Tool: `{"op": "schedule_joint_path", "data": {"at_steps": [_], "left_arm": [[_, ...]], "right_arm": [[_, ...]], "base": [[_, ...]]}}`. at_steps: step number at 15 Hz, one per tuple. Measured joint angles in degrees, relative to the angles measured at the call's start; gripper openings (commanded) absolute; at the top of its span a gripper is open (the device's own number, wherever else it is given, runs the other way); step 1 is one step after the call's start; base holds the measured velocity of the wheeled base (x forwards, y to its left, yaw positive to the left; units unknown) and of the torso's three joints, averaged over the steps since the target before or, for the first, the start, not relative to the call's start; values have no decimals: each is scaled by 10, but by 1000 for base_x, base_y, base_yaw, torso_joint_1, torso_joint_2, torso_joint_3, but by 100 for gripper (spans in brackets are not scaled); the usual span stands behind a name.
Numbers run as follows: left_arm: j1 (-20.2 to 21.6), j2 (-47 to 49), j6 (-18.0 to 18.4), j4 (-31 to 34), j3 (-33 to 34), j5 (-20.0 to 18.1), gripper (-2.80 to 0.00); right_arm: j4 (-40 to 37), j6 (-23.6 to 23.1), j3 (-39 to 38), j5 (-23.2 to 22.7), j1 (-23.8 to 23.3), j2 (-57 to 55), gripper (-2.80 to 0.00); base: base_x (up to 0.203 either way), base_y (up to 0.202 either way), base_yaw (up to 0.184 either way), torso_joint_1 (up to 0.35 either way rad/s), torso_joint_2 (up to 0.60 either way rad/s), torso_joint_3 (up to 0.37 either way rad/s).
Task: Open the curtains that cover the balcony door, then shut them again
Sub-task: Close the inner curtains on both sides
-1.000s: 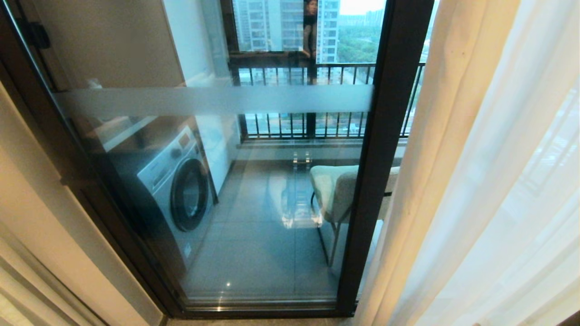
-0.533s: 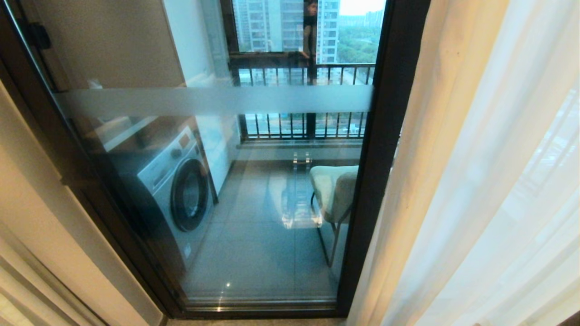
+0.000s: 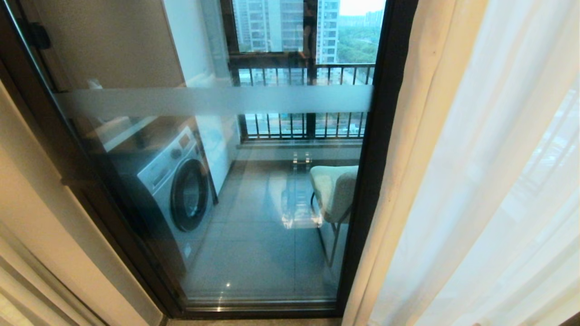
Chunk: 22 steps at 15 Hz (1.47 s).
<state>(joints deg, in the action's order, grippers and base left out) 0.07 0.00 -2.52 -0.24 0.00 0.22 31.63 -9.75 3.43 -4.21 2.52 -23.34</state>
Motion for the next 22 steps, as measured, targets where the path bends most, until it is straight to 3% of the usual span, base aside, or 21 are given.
{"op": "schedule_joint_path", "data": {"at_steps": [4, 11, 22], "left_arm": [[0, 0, 0, 0, 0, 0, -280], [0, 0, 0, 0, 0, 0, -280], [0, 0, 0, 0, 0, 0, -280]], "right_arm": [[-99, 11, -30, 0, -27, 83, -280], [-316, 22, -34, 12, -28, 216, -280], [-319, 37, -34, 13, -28, 234, -280]], "base": [[0, 0, 0, 0, 0, 0], [0, 0, 0, 0, 0, 0], [0, 0, 0, 0, 0, 0]]}}
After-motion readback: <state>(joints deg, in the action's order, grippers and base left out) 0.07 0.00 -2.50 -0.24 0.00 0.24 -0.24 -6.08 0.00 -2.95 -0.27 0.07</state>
